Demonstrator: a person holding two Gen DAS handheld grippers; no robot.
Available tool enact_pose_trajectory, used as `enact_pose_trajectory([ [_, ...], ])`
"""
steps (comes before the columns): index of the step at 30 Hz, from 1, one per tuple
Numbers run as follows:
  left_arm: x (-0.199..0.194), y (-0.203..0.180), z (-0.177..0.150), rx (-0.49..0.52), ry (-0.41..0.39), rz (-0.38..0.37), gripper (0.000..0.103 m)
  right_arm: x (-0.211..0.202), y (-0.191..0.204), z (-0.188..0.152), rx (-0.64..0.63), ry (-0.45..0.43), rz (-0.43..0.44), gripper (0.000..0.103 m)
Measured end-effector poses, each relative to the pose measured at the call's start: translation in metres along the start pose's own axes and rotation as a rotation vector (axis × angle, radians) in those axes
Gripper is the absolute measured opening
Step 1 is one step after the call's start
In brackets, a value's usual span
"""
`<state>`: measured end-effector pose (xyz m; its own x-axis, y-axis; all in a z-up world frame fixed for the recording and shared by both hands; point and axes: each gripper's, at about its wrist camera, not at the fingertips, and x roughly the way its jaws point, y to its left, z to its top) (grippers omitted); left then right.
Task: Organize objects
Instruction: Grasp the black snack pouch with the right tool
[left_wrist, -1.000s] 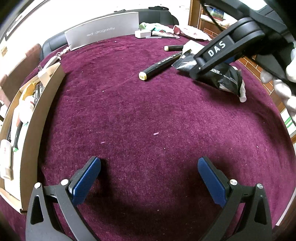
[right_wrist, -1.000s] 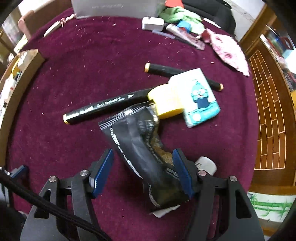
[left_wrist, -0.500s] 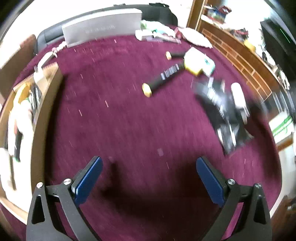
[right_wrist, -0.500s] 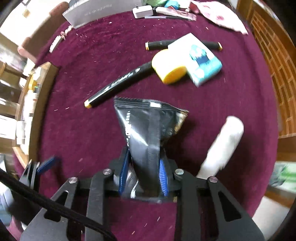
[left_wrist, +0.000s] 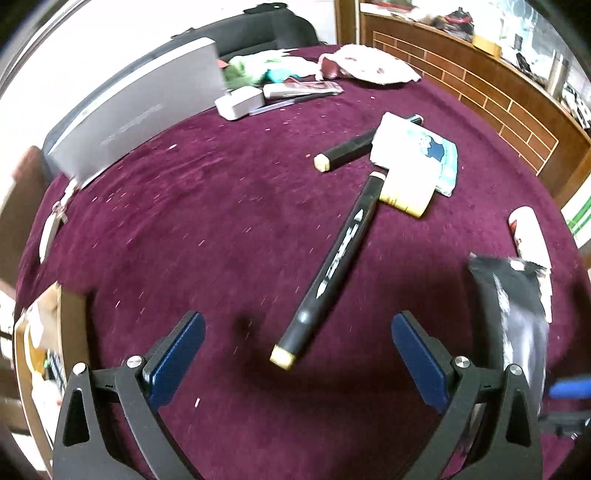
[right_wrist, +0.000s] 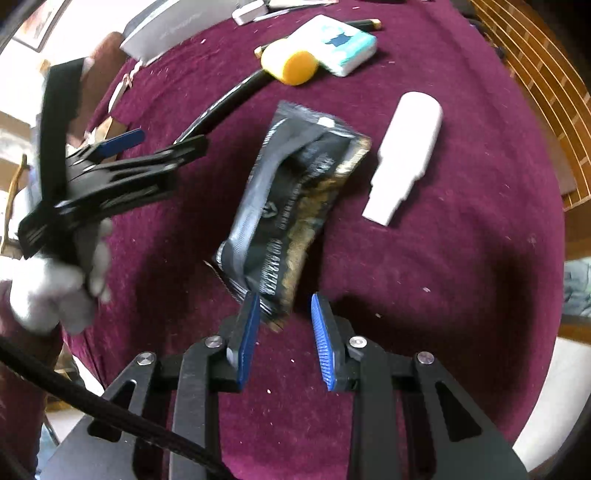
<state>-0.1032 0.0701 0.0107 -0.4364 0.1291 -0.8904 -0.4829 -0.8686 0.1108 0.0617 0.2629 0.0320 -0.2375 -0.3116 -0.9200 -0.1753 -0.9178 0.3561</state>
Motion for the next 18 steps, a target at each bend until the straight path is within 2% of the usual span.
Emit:
enact_pose_trajectory([
  [6,0.018,-0.01,0.02,0.04,0.013,0.002,0.099,-0.01,-0.018,-0.011,0.069,-0.023,0.025,0.027],
  [11,0.027,-0.008,0.029,-0.024,0.039,-0.052,0.098,-0.016,-0.027,-0.016,0.109,-0.037,0.034,0.028],
  [13,0.027,-0.004,0.028,-0.075,0.062,-0.105,0.085,-0.018,-0.028,-0.016,0.114,-0.042,0.037,0.03],
  [14,0.025,-0.005,0.026,-0.07,0.06,-0.112,0.069,-0.018,-0.027,-0.015,0.115,-0.044,0.035,0.031],
  [16,0.021,-0.006,0.022,-0.056,0.06,-0.106,0.055,-0.018,-0.025,-0.012,0.116,-0.05,0.035,0.035],
  [18,0.018,0.005,0.019,-0.083,0.058,-0.1,0.019,-0.018,-0.023,-0.006,0.119,-0.053,0.045,0.035],
])
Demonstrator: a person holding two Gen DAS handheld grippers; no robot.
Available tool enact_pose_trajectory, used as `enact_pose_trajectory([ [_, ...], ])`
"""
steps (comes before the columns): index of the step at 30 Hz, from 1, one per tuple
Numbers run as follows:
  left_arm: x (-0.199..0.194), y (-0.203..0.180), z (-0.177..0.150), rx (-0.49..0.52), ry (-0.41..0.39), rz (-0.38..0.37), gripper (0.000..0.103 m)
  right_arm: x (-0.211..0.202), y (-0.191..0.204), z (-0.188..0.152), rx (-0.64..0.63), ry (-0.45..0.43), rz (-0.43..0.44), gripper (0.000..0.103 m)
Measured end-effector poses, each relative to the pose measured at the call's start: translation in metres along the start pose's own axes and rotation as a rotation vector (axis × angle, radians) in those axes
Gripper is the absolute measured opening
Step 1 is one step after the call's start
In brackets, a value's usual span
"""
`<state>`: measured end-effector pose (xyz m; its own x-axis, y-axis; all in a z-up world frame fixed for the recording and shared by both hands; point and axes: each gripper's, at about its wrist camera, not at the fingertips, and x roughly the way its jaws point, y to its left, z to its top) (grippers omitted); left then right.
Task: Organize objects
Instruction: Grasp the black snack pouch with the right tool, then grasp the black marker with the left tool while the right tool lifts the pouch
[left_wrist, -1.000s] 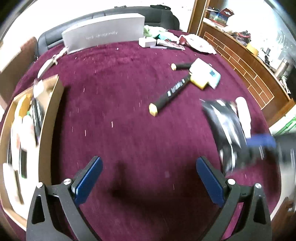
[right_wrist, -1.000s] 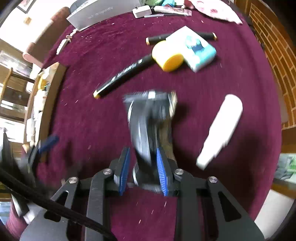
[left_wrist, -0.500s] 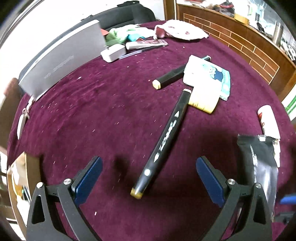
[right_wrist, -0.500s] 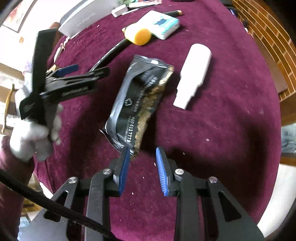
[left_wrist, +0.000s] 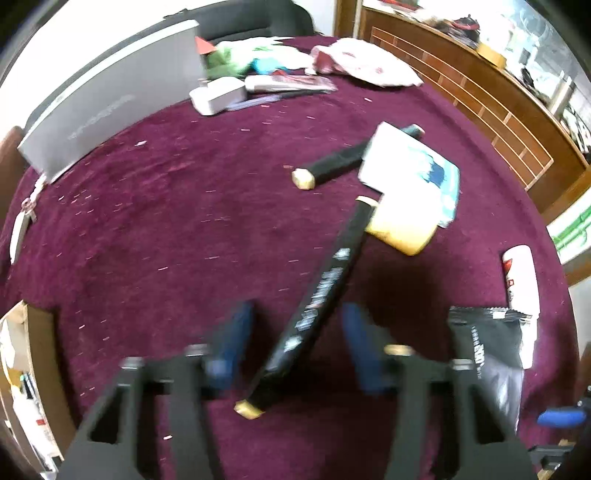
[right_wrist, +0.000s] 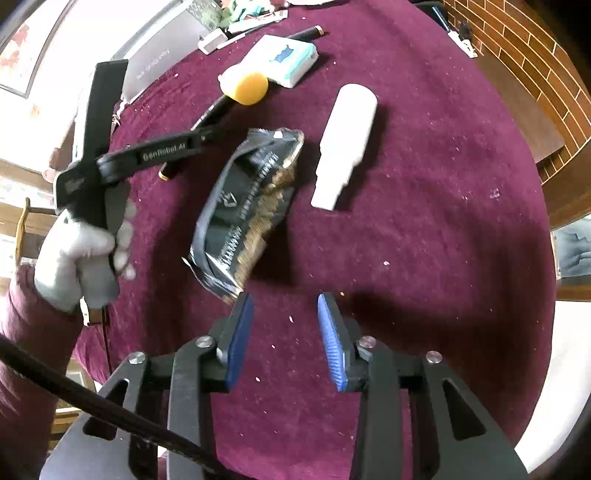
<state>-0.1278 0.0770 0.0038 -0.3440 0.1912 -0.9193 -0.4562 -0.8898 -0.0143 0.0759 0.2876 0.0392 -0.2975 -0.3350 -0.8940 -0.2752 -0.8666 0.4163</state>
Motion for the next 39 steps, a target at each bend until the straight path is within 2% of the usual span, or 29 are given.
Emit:
enact_pose_trajectory([
  [2,-0.004,0.022,-0.005,-0.084,0.014,-0.063,0.012,0.0,0.006,0.005,-0.002,-0.007,0.002,0.036],
  [3,-0.006,0.03,-0.01,-0.119,0.021,-0.08,0.011,0.0,0.009,0.009,-0.003,-0.013,0.001,0.04],
  [4,-0.008,0.036,-0.017,-0.129,0.021,-0.071,0.011,0.001,0.011,0.01,-0.002,-0.016,0.002,0.044],
  [6,-0.011,0.041,-0.026,-0.132,0.019,-0.045,0.011,0.003,0.019,0.02,-0.006,-0.026,0.005,0.047],
  [10,-0.02,0.053,-0.041,-0.202,-0.011,-0.135,0.012,0.015,0.033,0.036,-0.006,-0.035,-0.011,0.047],
  [12,-0.018,0.056,-0.039,-0.225,-0.007,-0.148,0.015,0.021,0.038,0.041,-0.004,-0.03,-0.025,0.047],
  [17,-0.009,0.048,-0.034,-0.198,0.006,-0.072,0.02,0.038,0.046,0.051,-0.01,-0.033,-0.083,0.047],
  [19,-0.008,0.04,-0.029,-0.176,0.0,-0.054,0.026,0.038,0.047,0.051,-0.007,-0.038,-0.096,0.047],
  [21,-0.003,0.031,-0.019,-0.146,-0.002,-0.028,0.041,0.04,0.045,0.053,0.003,-0.036,-0.108,0.047],
  [23,0.003,0.019,-0.012,-0.093,-0.004,0.018,0.051,0.04,0.041,0.053,0.021,-0.035,-0.112,0.047],
  [25,0.006,0.009,-0.008,-0.055,-0.024,0.063,0.052,0.042,0.038,0.054,0.04,-0.031,-0.111,0.047],
  [26,0.007,0.009,-0.007,-0.062,-0.024,0.061,0.051,0.042,0.038,0.053,0.045,-0.03,-0.111,0.047],
  [28,0.006,0.012,-0.007,-0.075,-0.014,0.022,0.037,0.044,0.039,0.054,0.052,-0.026,-0.115,0.047],
  [29,0.003,0.012,-0.009,-0.069,-0.01,0.008,0.02,0.045,0.04,0.054,0.053,-0.026,-0.117,0.047],
  [30,0.0,0.013,-0.01,-0.064,-0.009,0.013,0.011,0.046,0.041,0.054,0.051,-0.025,-0.122,0.047],
  [32,-0.007,0.019,-0.016,-0.088,-0.001,-0.047,0.011,0.05,0.045,0.056,0.044,-0.021,-0.141,0.05],
  [33,-0.011,0.022,-0.022,-0.102,0.002,-0.066,0.011,0.052,0.047,0.056,0.042,-0.018,-0.159,0.055],
  [39,-0.043,0.033,-0.058,-0.177,-0.028,-0.14,0.011,0.06,0.054,0.058,0.017,-0.033,-0.216,0.061],
])
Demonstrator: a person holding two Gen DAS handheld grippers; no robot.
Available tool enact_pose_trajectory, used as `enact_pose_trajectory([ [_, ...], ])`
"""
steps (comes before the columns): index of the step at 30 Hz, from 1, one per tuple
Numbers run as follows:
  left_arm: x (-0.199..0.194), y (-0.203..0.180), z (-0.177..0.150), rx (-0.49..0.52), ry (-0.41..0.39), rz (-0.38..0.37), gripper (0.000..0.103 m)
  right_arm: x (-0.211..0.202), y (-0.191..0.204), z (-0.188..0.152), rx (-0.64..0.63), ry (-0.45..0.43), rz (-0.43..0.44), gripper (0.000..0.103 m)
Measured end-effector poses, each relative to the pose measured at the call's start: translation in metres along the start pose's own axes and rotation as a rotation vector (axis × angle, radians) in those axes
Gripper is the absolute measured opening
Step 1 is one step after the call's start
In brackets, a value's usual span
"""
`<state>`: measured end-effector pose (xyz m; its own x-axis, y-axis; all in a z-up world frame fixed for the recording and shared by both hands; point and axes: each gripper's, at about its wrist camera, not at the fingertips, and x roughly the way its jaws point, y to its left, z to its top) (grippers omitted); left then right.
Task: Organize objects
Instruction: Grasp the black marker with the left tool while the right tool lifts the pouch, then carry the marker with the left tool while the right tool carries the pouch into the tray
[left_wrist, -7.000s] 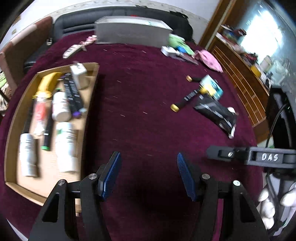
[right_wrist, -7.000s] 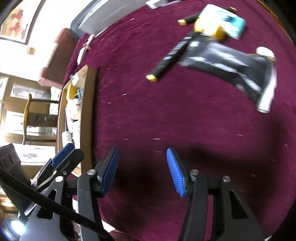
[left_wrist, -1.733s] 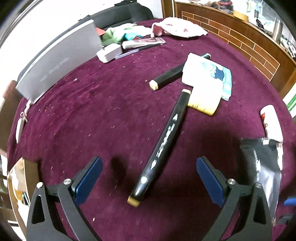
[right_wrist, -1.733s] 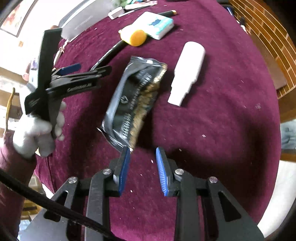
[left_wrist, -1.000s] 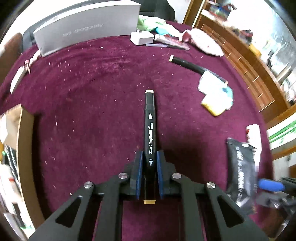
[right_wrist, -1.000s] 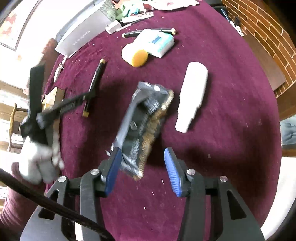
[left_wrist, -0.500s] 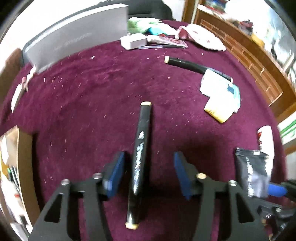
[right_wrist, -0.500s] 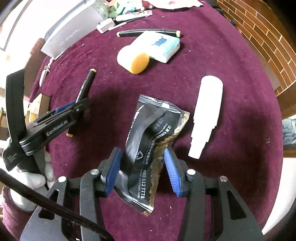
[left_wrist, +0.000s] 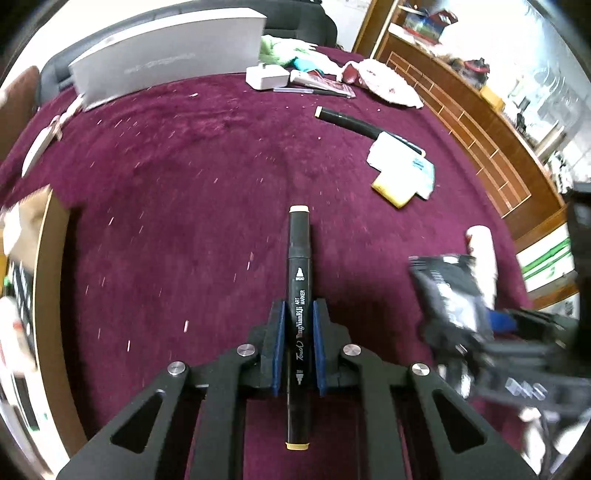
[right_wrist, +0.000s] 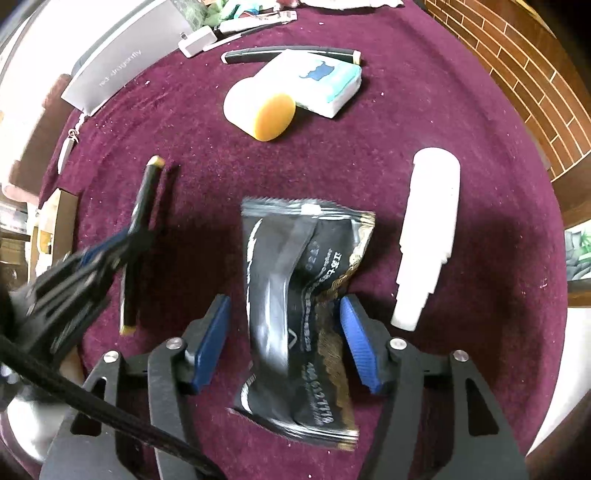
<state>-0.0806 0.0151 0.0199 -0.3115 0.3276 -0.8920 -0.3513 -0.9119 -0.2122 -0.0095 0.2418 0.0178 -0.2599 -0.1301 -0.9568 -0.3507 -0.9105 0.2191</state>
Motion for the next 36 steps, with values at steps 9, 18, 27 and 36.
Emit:
enact_pose_trajectory([
  [9,-0.061,0.025,-0.041,-0.143,-0.097,-0.105,0.011,-0.003,0.012,-0.019,-0.132,-0.024,-0.039,0.037],
  [18,-0.109,0.07,-0.087,-0.252,-0.141,-0.084,0.011,-0.028,0.005,-0.025,-0.042,-0.013,0.196,0.023],
  [27,-0.162,0.141,-0.12,-0.37,-0.209,0.012,0.011,-0.041,0.06,-0.035,-0.042,0.024,0.428,0.023],
  [36,-0.178,0.208,-0.146,-0.453,-0.217,0.081,0.011,-0.04,0.163,-0.05,-0.172,0.095,0.546,0.024],
])
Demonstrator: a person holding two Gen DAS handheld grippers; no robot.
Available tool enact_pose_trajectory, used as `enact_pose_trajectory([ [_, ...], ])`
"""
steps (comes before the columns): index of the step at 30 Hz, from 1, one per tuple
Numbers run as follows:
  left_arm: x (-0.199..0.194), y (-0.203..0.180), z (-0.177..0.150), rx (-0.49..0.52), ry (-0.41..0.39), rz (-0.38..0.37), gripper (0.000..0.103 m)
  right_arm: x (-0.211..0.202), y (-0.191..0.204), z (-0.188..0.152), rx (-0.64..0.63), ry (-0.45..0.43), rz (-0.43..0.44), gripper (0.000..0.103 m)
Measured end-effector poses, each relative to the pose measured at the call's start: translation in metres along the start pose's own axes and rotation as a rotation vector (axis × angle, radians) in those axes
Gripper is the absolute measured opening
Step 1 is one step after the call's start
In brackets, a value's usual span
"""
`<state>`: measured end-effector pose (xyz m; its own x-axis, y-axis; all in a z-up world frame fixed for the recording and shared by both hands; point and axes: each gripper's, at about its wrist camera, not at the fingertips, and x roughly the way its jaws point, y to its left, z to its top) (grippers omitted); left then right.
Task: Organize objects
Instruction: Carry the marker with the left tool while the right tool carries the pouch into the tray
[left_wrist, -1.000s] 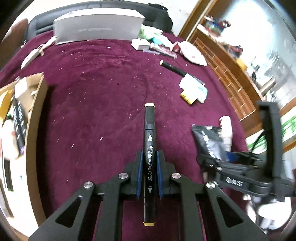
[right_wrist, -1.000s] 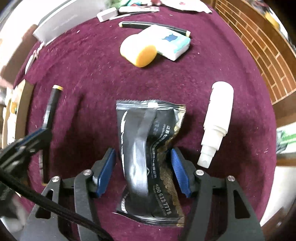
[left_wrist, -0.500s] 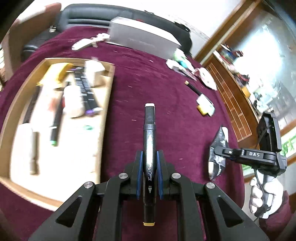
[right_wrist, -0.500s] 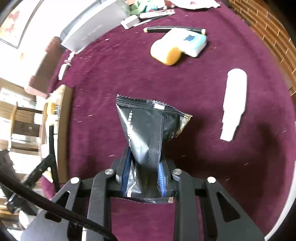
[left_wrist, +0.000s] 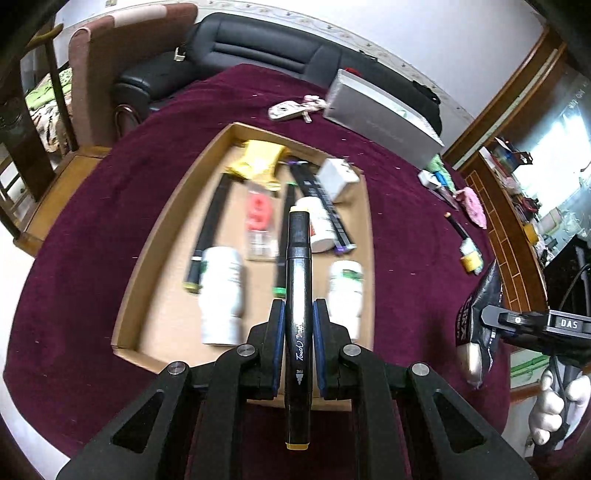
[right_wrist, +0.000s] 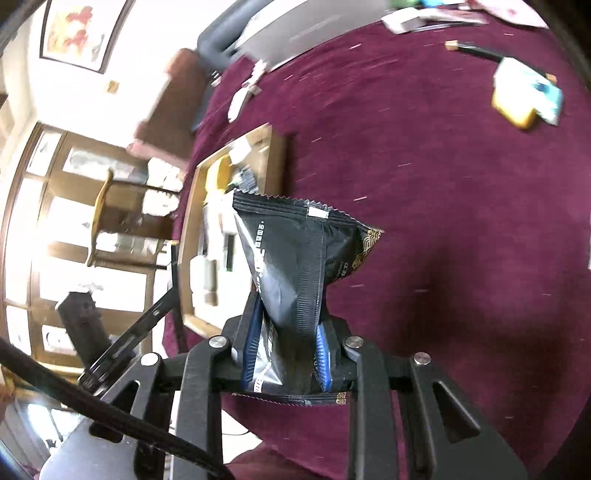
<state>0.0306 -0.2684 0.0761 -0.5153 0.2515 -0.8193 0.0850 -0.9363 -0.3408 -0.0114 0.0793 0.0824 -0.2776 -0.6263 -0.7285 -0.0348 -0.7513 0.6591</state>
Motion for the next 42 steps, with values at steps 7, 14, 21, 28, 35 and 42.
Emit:
enact_pose_trajectory([
  [7,0.002,0.036,0.002,-0.022,0.02,0.005,0.011,0.052,0.05,-0.002,-0.056,0.087,0.036,0.024],
  [14,0.005,0.058,0.01,-0.03,0.03,-0.003,0.011,0.102,0.083,0.003,-0.103,0.154,0.013,0.024],
  [21,0.015,0.074,0.019,-0.026,0.046,0.001,0.011,0.146,0.093,0.006,-0.109,0.206,-0.033,0.024],
  [28,0.03,0.08,0.028,-0.017,0.072,-0.007,0.011,0.167,0.098,0.007,-0.135,0.229,-0.096,0.024],
  [35,0.044,0.082,0.032,0.0,0.094,-0.001,0.011,0.176,0.096,0.006,-0.158,0.228,-0.16,0.024],
  [42,0.056,0.087,0.034,0.011,0.112,0.014,0.011,0.178,0.101,0.008,-0.16,0.214,-0.177,0.024],
])
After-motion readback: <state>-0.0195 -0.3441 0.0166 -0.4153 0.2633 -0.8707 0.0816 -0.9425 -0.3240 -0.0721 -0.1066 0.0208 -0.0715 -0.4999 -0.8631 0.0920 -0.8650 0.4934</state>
